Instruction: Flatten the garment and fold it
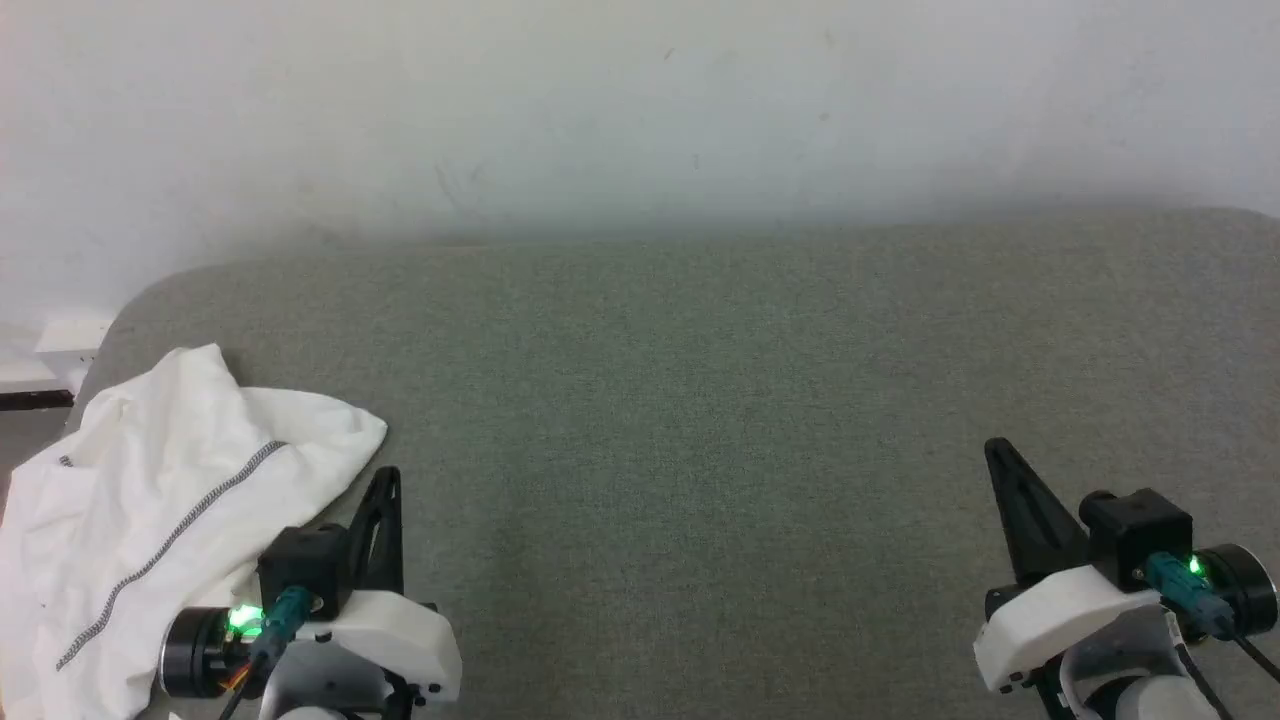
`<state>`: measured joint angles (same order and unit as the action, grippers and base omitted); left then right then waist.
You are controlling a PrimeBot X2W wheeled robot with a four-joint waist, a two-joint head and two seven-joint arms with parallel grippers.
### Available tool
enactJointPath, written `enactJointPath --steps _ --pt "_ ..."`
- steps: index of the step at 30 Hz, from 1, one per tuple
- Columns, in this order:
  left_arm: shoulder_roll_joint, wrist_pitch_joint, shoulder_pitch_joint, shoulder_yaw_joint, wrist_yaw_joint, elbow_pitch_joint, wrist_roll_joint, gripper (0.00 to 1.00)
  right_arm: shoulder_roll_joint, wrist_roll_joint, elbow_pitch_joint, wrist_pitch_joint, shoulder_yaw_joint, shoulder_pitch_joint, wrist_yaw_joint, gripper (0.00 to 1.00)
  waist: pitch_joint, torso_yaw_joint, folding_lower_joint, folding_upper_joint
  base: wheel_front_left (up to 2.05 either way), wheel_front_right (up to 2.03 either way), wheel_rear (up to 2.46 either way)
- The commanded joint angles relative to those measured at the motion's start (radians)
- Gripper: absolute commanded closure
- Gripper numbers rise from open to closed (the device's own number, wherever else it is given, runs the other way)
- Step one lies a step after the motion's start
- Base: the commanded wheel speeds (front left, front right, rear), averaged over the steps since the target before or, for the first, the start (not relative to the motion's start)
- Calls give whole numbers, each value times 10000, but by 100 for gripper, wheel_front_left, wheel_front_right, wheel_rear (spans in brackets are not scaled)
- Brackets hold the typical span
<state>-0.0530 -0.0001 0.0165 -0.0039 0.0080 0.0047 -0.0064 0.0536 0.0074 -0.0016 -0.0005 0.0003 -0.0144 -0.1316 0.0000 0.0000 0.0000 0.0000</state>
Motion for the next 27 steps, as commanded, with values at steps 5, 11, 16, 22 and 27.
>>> enactJointPath --steps 5,11,16,22,27 --pt "28 1 -165 39 -80 -47 64 100 -34 -74 16 5 -3 144 9 100 0 0 0 0 0 0 0" --pt "28 1 -165 39 -80 -47 64 100 -34 -74 16 5 -3 144 9 100 0 0 0 0 0 0 0" --pt "28 1 -165 39 -80 -47 64 100 -34 -74 16 5 -3 144 9 100 0 0 0 0 0 0 0" --pt "-2 -14 8 -20 -1 18 -17 0 6 20 6 -12 -3 -16 0 0 1 -1 0 0 0 0 0" --pt "-1 -120 -26 -84 -49 119 -132 0 4 104 74 -115 -39 -27 0 0 -1 -5 0 0 0 0 0"
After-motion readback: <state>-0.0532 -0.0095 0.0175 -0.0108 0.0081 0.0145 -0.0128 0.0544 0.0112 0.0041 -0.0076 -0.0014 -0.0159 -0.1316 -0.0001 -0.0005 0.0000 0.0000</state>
